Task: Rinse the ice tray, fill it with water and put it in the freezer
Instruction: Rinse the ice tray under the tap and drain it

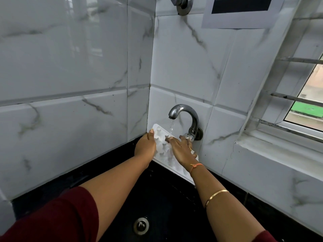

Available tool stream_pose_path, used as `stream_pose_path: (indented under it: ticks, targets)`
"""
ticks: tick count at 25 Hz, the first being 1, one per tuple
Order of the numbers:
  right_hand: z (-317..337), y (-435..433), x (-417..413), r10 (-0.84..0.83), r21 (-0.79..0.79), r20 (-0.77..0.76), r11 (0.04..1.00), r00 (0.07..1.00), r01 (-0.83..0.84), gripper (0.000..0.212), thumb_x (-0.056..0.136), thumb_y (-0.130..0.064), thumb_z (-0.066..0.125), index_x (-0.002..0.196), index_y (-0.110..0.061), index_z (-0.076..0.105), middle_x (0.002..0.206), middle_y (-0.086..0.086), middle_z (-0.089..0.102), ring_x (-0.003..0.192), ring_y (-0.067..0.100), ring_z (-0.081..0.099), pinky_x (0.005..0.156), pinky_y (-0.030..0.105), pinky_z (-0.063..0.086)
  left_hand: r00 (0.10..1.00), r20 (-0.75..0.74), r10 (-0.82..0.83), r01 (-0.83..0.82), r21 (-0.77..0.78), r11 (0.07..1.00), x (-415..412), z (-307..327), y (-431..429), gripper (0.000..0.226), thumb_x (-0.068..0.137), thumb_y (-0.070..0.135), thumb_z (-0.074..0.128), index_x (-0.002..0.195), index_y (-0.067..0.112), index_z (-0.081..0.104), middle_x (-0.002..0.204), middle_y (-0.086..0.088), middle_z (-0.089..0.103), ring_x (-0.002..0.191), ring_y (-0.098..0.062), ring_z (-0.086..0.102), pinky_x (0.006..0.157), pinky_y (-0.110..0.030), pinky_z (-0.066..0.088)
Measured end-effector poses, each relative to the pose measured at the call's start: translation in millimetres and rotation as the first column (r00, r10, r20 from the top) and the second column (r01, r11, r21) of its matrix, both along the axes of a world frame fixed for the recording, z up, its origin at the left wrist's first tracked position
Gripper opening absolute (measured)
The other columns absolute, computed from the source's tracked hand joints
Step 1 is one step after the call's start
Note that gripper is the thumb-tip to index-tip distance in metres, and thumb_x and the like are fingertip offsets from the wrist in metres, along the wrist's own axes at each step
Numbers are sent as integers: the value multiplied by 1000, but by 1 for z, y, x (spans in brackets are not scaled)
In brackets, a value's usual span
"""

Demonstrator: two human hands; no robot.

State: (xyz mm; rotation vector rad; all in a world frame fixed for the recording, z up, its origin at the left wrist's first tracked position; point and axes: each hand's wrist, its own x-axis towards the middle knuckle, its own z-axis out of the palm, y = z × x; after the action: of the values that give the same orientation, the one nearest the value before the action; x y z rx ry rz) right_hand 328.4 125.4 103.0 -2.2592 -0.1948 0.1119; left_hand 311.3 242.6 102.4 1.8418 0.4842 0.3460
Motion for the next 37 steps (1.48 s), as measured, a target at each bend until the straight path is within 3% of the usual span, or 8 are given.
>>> stream_pose_path:
  ticks: [5, 7, 10, 13, 16, 19, 26, 37]
  targets:
    - [-2, 4, 2, 7, -15, 1, 1000, 1000, -7, 40, 98, -46, 26, 129, -39, 50, 158, -3, 10, 146, 17, -11, 113, 56, -10, 1000, 8, 17, -17, -17, 1000, -2, 2, -2, 53, 100, 42, 22, 125, 8, 53, 126, -14, 58, 115, -31, 53, 84, -29, 36]
    - [-4, 2, 4, 14, 79, -17, 997, 1000, -13, 33, 93, -51, 31, 112, -46, 58, 156, -1, 18, 147, 18, -3, 115, 56, -5, 1000, 6, 25, -25, -20, 999, -2, 4, 0, 53, 100, 42, 22, 126, 8, 53, 129, -14, 57, 118, -31, 52, 89, -31, 38]
    - [-6, -1, 8, -81, 282, 21, 957, 996, 72, 33, 82, -52, 35, 82, -44, 67, 135, 0, 49, 133, 22, 33, 112, 55, 17, 998, 0, 55, -55, -23, 998, -4, 4, 4, 54, 100, 42, 21, 126, 7, 53, 130, -15, 56, 120, -32, 50, 94, -34, 38]
    - [-10, 0, 5, -156, 253, 21, 956, 988, 146, 35, 80, -51, 32, 70, -40, 64, 139, 1, 45, 135, 24, 29, 111, 57, 17, 997, 25, 76, -76, -19, 997, -4, 4, 9, 54, 100, 43, 21, 125, 8, 53, 129, -15, 56, 120, -32, 51, 96, -35, 39]
    - [-9, 3, -3, -102, 105, -7, 989, 995, 102, 37, 92, -46, 29, 99, -40, 65, 155, 0, 21, 147, 20, 2, 114, 57, -5, 996, 44, 81, -81, -5, 997, -6, 2, 12, 54, 99, 43, 21, 124, 8, 55, 127, -15, 58, 119, -33, 52, 97, -36, 39]
    - [-3, 3, -5, -62, 38, -20, 997, 998, 63, 44, 98, -48, 27, 133, -31, 47, 160, -1, 5, 146, 16, -14, 113, 54, -12, 994, 47, 94, -94, -9, 996, -7, 2, 13, 53, 99, 42, 22, 120, 8, 57, 123, -16, 60, 115, -34, 53, 95, -37, 40]
    - [-9, 5, 0, -48, -82, 16, 995, 999, 49, 46, 97, -52, 19, 133, -41, 46, 160, -1, 2, 146, 20, -17, 110, 59, -14, 995, 46, 85, -84, -30, 996, -9, 7, 8, 53, 99, 43, 22, 122, 8, 55, 125, -14, 58, 117, -32, 52, 93, -34, 39]
    - [-6, -3, 0, -36, -56, -3, 998, 999, 36, 46, 97, -53, 23, 133, -38, 46, 160, -3, 3, 146, 18, -15, 111, 57, -14, 995, 47, 86, -84, -37, 996, -10, 6, 7, 53, 99, 43, 22, 124, 9, 54, 128, -14, 58, 118, -32, 52, 91, -32, 38]
